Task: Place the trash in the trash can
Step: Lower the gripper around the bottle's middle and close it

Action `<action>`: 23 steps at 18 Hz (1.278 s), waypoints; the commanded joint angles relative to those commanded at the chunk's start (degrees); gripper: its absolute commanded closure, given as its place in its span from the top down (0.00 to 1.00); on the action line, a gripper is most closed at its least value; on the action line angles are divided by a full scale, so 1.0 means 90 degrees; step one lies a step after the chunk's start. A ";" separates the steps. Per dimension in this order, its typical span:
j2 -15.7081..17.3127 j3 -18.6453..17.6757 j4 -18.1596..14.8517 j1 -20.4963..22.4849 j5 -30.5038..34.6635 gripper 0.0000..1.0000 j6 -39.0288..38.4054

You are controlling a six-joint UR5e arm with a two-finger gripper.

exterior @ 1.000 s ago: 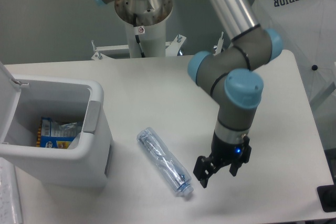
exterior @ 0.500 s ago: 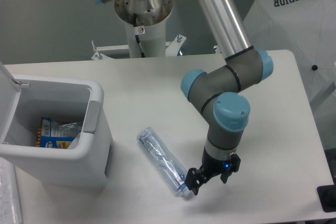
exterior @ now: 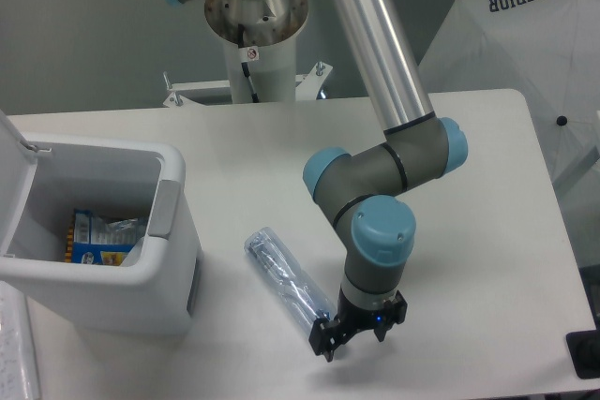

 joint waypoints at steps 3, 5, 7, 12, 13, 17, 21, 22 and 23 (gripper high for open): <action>-0.0068 -0.0029 0.0000 -0.0088 0.0225 0.93 0.0000; -0.0098 -0.0049 0.0010 -0.0098 0.0283 0.93 -0.0010; -0.0127 -0.0039 0.0019 -0.0137 0.0342 0.88 -0.0048; -0.0117 -0.0010 0.0019 -0.0176 0.0332 0.76 -0.0107; -0.0108 -0.0039 0.0019 -0.0176 0.0342 0.74 -0.0107; -0.0098 -0.0068 0.0019 -0.0186 0.0342 0.66 -0.0107; -0.0098 -0.0088 0.0010 -0.0196 0.0342 0.63 -0.0107; -0.0088 -0.0098 0.0000 -0.0196 0.0342 0.62 -0.0107; -0.0088 -0.0117 0.0010 -0.0205 0.0342 0.59 -0.0107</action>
